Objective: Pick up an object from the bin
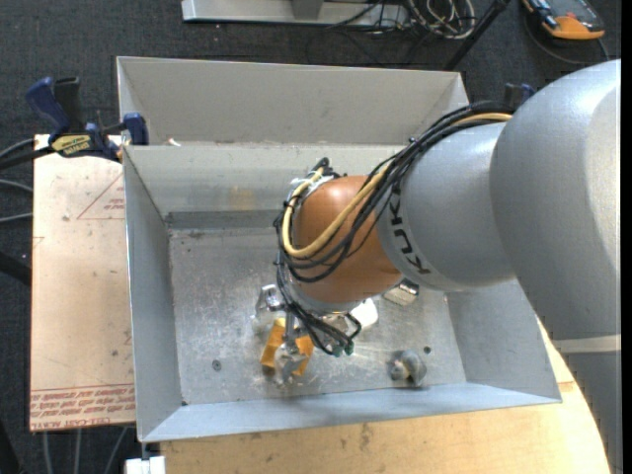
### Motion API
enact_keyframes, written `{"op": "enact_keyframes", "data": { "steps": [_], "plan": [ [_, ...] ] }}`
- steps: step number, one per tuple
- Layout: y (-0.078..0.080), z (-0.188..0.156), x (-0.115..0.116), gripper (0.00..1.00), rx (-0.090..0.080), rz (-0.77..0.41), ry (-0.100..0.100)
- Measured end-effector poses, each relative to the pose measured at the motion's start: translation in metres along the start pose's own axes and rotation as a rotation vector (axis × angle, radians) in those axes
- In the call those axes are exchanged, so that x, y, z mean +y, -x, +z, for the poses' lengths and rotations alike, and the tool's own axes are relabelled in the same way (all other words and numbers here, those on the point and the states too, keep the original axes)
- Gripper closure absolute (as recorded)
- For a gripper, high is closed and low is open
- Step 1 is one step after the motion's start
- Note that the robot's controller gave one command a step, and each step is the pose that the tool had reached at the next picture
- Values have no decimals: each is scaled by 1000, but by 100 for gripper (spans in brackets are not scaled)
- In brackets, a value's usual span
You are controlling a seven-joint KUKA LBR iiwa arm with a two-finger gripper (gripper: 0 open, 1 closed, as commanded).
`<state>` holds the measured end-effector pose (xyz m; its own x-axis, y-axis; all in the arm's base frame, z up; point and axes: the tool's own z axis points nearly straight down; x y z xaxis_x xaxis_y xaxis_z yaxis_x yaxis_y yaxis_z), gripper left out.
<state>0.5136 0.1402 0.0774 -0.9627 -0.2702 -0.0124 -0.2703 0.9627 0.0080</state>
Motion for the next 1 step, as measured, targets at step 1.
{"op": "enact_keyframes", "data": {
  "steps": [1],
  "plan": [
    [0, 0, 0, 100, 0, 0, 0]
  ]
}}
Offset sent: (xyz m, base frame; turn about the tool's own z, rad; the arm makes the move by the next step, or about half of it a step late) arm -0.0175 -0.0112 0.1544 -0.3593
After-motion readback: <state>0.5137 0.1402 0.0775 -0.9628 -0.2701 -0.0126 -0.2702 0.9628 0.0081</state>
